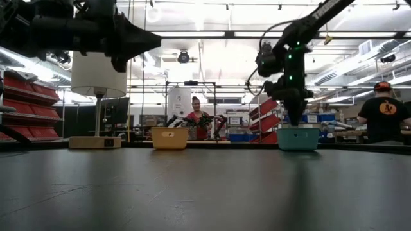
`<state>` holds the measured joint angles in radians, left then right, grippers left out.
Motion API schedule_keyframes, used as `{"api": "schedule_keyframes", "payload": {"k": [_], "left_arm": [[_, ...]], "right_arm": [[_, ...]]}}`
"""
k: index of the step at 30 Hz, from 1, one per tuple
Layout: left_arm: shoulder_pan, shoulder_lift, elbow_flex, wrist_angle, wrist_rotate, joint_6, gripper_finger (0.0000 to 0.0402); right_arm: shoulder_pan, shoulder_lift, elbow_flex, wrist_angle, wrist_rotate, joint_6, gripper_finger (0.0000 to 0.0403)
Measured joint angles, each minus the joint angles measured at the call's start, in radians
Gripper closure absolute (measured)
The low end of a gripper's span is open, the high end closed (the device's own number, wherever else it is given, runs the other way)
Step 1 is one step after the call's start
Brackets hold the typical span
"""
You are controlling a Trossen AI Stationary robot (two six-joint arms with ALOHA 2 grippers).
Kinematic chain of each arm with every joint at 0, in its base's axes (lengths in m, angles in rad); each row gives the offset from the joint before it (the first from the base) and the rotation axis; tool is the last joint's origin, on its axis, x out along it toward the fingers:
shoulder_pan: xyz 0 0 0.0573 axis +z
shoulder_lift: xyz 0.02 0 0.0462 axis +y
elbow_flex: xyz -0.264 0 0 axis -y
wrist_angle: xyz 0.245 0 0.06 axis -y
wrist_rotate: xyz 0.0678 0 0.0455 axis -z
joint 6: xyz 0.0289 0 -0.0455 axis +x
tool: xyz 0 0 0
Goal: Sort batteries
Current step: Put the black battery into the blue bin, then return to Home Position
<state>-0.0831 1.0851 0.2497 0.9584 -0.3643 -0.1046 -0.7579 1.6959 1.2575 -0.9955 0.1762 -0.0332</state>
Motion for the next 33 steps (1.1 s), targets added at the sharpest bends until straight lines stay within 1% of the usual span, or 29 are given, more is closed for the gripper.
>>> {"api": "schedule_keyframes", "payload": {"k": [2, 4, 6, 8, 10, 13, 17, 19, 21, 24, 27, 30, 33], "left_arm": [[-0.005, -0.002, 0.000, -0.014, 0.011, -0.012, 0.0332], [-0.011, -0.002, 0.000, -0.022, 0.025, -0.015, 0.0332], [-0.012, -0.003, 0.000, -0.027, 0.033, -0.028, 0.0332], [-0.012, -0.018, 0.000, -0.050, 0.033, -0.037, 0.0332], [-0.012, -0.046, 0.000, -0.081, 0.042, -0.057, 0.0332], [-0.012, -0.126, 0.000, -0.205, 0.063, -0.077, 0.0332], [-0.023, -0.319, -0.001, -0.419, 0.062, -0.113, 0.0332], [-0.033, -0.416, -0.001, -0.522, 0.052, -0.112, 0.0332], [-0.042, -0.507, -0.002, -0.604, 0.008, -0.111, 0.0332], [-0.045, -0.615, -0.033, -0.640, -0.058, -0.086, 0.0332], [-0.045, -0.684, -0.066, -0.647, -0.064, -0.044, 0.0331], [-0.045, -0.714, -0.078, -0.643, -0.061, -0.058, 0.0331], [-0.045, -0.712, -0.079, -0.604, -0.062, -0.062, 0.0331]], "right_arm": [[-0.013, 0.025, 0.000, 0.004, -0.024, -0.017, 0.0264], [-0.020, 0.039, 0.000, 0.003, -0.040, -0.018, 0.0231], [-0.021, 0.031, 0.000, 0.003, -0.039, -0.019, 0.0208], [-0.017, -0.002, 0.000, 0.005, -0.039, -0.017, 0.0199], [-0.001, -0.063, -0.001, 0.031, -0.035, 0.011, 0.0199], [0.056, -0.203, -0.067, 0.193, -0.040, 0.021, 0.0207], [0.175, -0.428, -0.279, 0.492, -0.042, 0.090, 0.0219], [0.253, -0.534, -0.398, 0.658, -0.011, 0.140, 0.0223], [0.335, -0.625, -0.520, 0.823, 0.039, 0.170, 0.0226], [0.443, -0.731, -0.683, 1.055, 0.134, 0.197, 0.0228], [0.515, -0.806, -0.804, 1.220, 0.170, 0.175, 0.0228], [0.576, -0.878, -0.880, 1.273, 0.161, 0.170, 0.0228], [0.618, -0.934, -0.913, 1.279, 0.141, 0.171, 0.0228]]}}
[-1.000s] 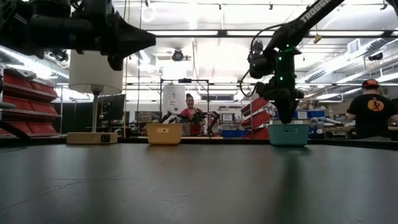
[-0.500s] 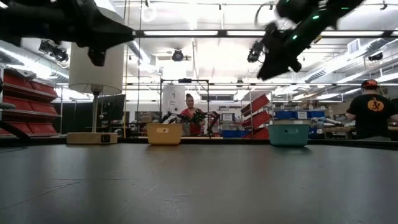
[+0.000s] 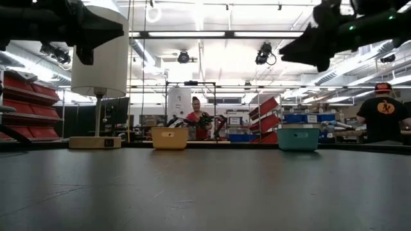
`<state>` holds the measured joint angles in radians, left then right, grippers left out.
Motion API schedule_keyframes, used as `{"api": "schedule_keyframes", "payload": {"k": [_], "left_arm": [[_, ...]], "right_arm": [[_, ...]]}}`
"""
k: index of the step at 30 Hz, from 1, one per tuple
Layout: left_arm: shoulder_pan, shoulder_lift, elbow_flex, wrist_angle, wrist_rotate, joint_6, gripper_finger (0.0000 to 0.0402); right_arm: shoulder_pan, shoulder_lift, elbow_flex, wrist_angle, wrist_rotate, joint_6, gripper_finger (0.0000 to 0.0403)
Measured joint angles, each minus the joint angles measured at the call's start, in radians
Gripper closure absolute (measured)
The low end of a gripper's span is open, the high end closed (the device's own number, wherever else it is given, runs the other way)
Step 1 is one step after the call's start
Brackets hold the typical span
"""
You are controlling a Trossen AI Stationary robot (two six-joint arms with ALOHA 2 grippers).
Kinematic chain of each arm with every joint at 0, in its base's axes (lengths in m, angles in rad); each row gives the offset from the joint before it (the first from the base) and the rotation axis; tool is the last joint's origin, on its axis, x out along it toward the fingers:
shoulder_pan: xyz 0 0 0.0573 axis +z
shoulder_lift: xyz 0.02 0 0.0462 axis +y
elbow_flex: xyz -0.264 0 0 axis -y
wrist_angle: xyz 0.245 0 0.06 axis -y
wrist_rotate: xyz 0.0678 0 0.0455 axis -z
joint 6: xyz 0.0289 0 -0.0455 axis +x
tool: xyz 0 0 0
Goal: Sort batteries
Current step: Return to Home Position
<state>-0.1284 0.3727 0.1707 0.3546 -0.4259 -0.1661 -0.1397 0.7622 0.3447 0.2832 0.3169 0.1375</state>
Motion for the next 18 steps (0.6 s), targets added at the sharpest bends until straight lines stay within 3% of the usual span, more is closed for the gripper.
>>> {"api": "schedule_keyframes", "payload": {"k": [18], "left_arm": [[0.000, 0.007, 0.000, 0.045, 0.000, -0.002, 0.0331]], "right_arm": [[0.022, -0.037, -0.003, 0.009, -0.004, -0.007, 0.0228]]}}
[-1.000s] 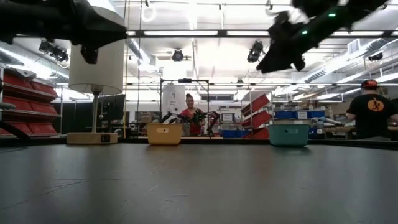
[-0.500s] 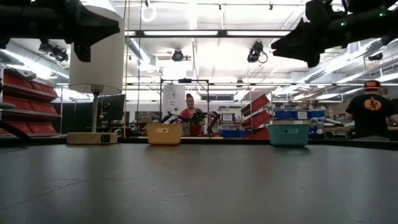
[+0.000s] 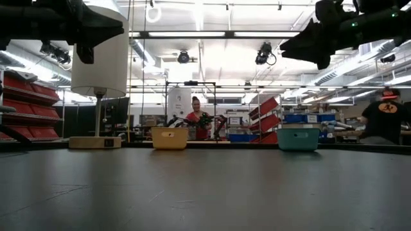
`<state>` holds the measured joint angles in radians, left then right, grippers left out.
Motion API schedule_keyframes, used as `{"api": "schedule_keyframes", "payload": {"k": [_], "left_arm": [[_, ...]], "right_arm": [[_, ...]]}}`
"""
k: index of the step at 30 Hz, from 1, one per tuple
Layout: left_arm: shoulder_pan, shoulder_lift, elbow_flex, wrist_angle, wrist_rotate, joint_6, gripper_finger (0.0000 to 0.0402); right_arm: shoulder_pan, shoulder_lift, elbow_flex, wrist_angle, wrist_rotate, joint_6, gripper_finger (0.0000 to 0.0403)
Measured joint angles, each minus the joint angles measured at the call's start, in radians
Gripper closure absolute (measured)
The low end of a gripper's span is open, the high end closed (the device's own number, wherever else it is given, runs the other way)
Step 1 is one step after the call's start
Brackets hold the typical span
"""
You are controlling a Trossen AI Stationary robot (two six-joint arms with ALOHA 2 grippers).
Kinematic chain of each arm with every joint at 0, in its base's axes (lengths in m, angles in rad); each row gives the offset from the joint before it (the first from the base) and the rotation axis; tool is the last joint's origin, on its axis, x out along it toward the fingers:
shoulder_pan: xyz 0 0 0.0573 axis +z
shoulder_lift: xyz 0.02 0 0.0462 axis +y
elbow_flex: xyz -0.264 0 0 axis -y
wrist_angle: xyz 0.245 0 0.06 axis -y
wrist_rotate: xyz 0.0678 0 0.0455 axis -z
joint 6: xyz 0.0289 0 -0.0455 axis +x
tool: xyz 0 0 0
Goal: Sort batteries
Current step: Return to Home Position
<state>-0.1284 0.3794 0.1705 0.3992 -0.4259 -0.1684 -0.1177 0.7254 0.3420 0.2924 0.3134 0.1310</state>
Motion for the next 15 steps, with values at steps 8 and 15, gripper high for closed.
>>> {"api": "schedule_keyframes", "payload": {"k": [8, 15], "left_arm": [[0.000, 0.000, 0.000, -0.001, 0.000, 0.000, 0.0331], [0.000, 0.000, 0.000, -0.001, 0.000, 0.000, 0.0331]], "right_arm": [[0.000, -0.029, -0.018, 0.013, -0.001, 0.000, 0.0228], [0.002, -0.181, -0.170, 0.226, -0.012, 0.170, 0.0228]]}}
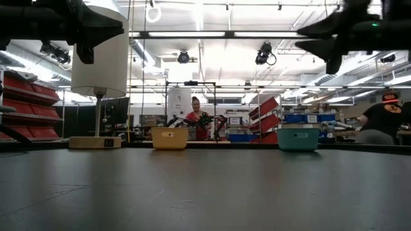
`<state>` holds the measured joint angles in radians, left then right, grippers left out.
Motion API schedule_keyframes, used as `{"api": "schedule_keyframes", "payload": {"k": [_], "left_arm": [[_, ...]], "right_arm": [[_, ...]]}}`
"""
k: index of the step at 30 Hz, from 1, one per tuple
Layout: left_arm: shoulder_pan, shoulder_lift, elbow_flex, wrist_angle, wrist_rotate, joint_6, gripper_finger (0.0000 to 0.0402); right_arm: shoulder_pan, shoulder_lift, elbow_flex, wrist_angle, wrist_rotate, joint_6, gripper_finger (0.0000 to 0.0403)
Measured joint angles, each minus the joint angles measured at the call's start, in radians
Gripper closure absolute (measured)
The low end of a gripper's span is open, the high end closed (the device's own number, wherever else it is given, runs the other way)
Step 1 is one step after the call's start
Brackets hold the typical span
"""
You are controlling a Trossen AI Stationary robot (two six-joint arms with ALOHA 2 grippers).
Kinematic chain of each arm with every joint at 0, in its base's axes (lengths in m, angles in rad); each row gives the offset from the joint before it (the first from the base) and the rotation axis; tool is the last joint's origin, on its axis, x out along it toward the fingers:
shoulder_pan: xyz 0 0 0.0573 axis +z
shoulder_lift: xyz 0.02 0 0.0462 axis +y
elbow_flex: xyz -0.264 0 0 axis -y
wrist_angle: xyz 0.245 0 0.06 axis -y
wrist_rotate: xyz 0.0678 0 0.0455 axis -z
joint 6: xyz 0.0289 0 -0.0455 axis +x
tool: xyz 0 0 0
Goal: Sort batteries
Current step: Return to Home Position
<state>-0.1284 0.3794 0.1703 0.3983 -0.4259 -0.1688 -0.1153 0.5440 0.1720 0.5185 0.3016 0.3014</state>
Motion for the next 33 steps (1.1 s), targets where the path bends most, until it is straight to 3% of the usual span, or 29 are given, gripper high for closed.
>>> {"api": "schedule_keyframes", "payload": {"k": [4, 8, 18, 28, 33], "left_arm": [[0.000, 0.000, 0.000, 0.000, 0.000, 0.000, 0.0331], [0.000, 0.000, 0.000, 0.000, 0.000, 0.000, 0.0331], [0.000, 0.000, 0.000, 0.000, 0.000, 0.000, 0.0331], [0.000, 0.000, 0.000, 0.000, 0.000, 0.000, 0.0332], [0.000, 0.000, 0.000, -0.003, 0.000, 0.000, 0.0332]], "right_arm": [[0.049, -0.053, -0.106, 0.165, -0.212, -0.075, 0.0228], [0.106, -0.108, -0.158, 0.199, -0.224, -0.168, 0.0228], [0.223, -0.296, -0.166, -0.069, -0.252, -0.293, 0.0228], [0.199, -0.539, -0.166, -0.417, -0.330, -0.293, 0.0228], [0.183, -0.542, -0.166, -0.471, -0.361, -0.296, 0.0228]]}}
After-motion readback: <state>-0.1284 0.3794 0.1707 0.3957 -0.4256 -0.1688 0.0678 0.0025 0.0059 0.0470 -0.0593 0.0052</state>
